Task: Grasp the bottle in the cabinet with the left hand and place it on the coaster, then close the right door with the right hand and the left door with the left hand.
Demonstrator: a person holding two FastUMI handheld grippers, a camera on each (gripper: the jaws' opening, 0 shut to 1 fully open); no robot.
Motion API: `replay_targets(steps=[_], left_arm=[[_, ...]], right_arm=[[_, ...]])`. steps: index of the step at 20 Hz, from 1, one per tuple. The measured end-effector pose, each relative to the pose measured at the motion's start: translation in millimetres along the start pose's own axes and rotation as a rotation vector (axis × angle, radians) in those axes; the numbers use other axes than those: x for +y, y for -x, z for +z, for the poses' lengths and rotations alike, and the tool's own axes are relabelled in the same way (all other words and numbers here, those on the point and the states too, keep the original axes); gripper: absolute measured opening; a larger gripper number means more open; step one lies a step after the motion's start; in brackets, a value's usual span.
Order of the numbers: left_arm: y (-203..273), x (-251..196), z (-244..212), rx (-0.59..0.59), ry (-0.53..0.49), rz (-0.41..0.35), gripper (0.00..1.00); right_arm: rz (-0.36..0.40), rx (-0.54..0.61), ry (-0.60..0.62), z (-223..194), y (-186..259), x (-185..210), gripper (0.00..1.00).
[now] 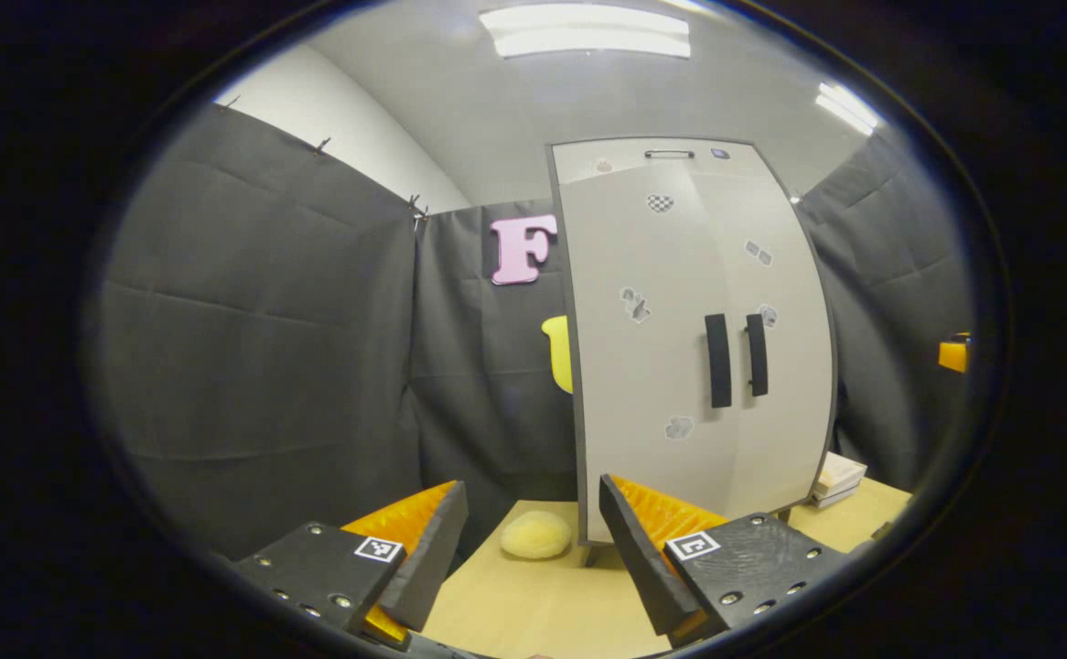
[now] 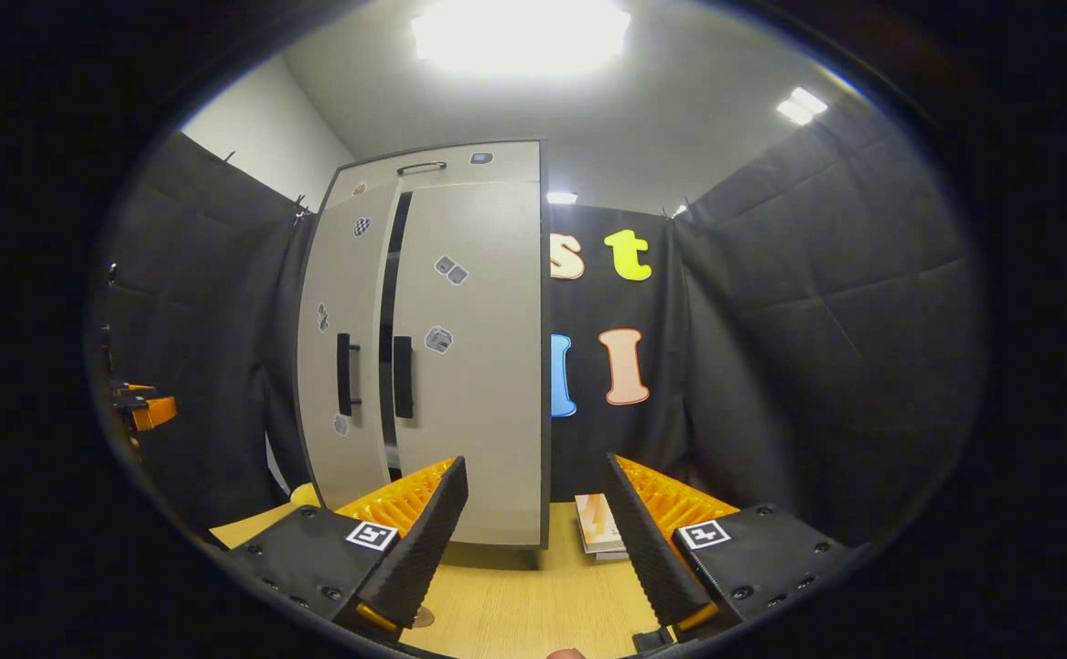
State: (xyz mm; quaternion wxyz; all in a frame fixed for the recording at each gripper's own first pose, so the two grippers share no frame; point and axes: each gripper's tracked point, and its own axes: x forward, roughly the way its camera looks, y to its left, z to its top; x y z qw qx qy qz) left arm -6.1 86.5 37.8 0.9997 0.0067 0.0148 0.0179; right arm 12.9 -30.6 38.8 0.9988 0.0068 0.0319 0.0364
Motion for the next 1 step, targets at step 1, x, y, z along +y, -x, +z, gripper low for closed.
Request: replay_targets(steps=[1], left_arm=[[-1.1, -0.8, -0.3, 0.002, -0.005, -0.002, 0.88]], right_arm=[[-0.001, -0.001, -0.002, 0.3, 0.3, 0.0, 0.95]])
